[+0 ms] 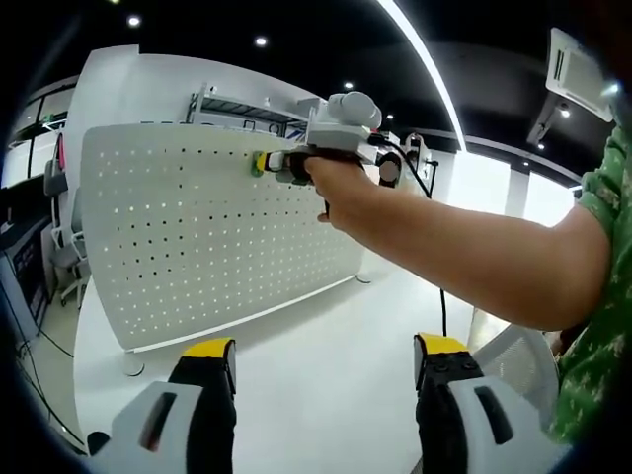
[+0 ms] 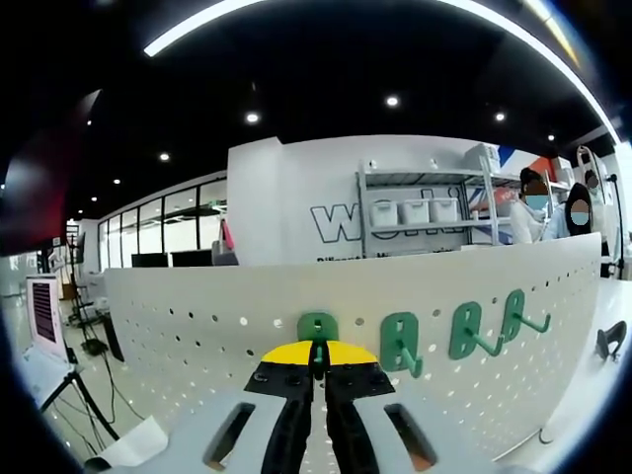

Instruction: Insert the hook assembly into the mounting plate slot until the hook locks in place.

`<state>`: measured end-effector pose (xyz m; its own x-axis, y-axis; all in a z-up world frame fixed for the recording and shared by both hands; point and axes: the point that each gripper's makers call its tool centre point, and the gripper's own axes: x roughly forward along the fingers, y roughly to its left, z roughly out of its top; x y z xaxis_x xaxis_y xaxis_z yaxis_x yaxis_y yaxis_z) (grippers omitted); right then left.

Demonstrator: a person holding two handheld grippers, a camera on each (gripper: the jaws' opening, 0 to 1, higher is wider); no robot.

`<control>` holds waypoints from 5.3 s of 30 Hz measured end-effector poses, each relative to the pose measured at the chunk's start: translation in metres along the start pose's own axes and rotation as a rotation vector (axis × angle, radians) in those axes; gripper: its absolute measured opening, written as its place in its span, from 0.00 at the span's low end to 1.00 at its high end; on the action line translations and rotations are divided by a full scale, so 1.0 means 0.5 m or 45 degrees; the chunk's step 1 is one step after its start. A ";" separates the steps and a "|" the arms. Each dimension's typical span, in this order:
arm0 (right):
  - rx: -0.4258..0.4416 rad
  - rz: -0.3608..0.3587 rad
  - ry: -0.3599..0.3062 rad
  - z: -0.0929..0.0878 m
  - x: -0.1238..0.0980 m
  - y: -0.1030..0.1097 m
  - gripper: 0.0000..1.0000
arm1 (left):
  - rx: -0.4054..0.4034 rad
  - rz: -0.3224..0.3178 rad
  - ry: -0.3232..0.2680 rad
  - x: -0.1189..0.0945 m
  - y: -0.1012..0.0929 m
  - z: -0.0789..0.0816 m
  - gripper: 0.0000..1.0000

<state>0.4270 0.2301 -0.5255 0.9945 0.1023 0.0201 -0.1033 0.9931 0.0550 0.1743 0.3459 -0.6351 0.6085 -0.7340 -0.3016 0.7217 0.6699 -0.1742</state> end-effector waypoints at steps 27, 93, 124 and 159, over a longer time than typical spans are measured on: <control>-0.023 0.002 0.014 -0.020 -0.003 -0.003 0.11 | -0.002 0.009 -0.004 0.000 -0.002 0.003 0.76; -0.022 0.070 0.077 -0.076 -0.157 -0.066 0.25 | 0.084 0.035 -0.005 -0.007 -0.098 0.037 0.76; -0.018 0.160 0.125 -0.115 -0.315 -0.140 0.39 | 0.104 0.035 -0.008 0.006 -0.196 0.038 0.76; -0.046 0.232 0.087 -0.102 -0.495 -0.209 0.55 | 0.070 0.083 -0.059 0.032 -0.246 0.037 0.76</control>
<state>0.1926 0.1040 -0.5872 0.9582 0.2831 -0.0414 -0.2825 0.9590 0.0206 0.1015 0.2498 -0.6010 0.6684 -0.6943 -0.2668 0.6963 0.7102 -0.1037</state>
